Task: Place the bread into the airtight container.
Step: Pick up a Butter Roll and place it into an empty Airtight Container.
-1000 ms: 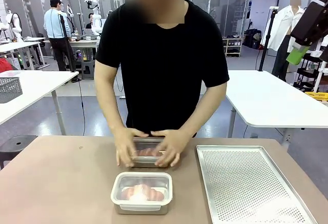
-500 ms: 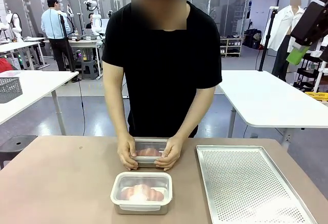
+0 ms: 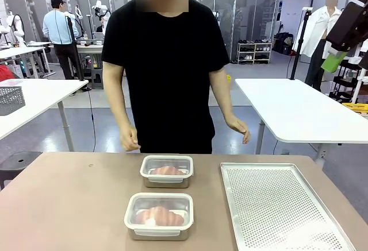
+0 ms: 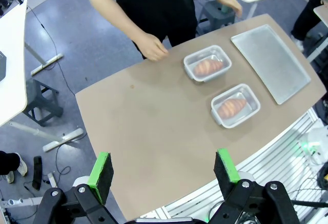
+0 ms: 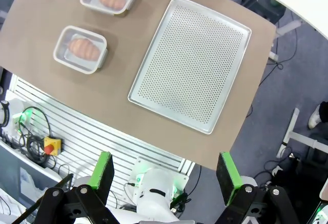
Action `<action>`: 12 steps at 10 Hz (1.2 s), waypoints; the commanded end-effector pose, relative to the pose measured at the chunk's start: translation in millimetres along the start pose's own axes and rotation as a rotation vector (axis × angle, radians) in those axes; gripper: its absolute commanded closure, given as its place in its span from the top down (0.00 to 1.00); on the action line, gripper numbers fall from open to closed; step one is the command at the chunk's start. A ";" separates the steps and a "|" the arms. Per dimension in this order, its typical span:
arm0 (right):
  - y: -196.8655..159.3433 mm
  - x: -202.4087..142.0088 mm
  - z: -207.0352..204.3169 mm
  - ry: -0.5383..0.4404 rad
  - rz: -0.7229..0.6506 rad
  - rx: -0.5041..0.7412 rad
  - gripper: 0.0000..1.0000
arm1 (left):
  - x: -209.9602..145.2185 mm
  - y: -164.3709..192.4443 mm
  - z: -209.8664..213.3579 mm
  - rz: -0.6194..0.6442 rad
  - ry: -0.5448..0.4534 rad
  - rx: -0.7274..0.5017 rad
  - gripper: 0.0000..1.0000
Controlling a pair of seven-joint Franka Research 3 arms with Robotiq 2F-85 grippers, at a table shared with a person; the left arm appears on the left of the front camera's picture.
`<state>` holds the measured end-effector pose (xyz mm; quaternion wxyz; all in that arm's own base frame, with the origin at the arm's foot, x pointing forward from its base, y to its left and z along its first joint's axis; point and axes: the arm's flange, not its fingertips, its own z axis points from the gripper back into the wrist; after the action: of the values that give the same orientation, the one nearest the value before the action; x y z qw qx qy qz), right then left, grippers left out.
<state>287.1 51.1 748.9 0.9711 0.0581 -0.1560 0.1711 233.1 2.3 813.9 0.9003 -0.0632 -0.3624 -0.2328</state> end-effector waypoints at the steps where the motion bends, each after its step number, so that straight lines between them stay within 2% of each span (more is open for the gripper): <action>1: -0.1 1.4 2.8 0.006 0.007 -0.005 1.00 | 0.5 -0.1 1.3 -0.011 -0.002 -0.003 1.00; 12: -0.1 1.4 2.8 0.006 0.007 -0.005 1.00 | 0.5 -0.1 1.3 -0.011 -0.002 -0.003 1.00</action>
<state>287.1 51.1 749.0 0.9711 0.0581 -0.1560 0.1711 233.1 2.3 813.9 0.9003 -0.0632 -0.3624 -0.2328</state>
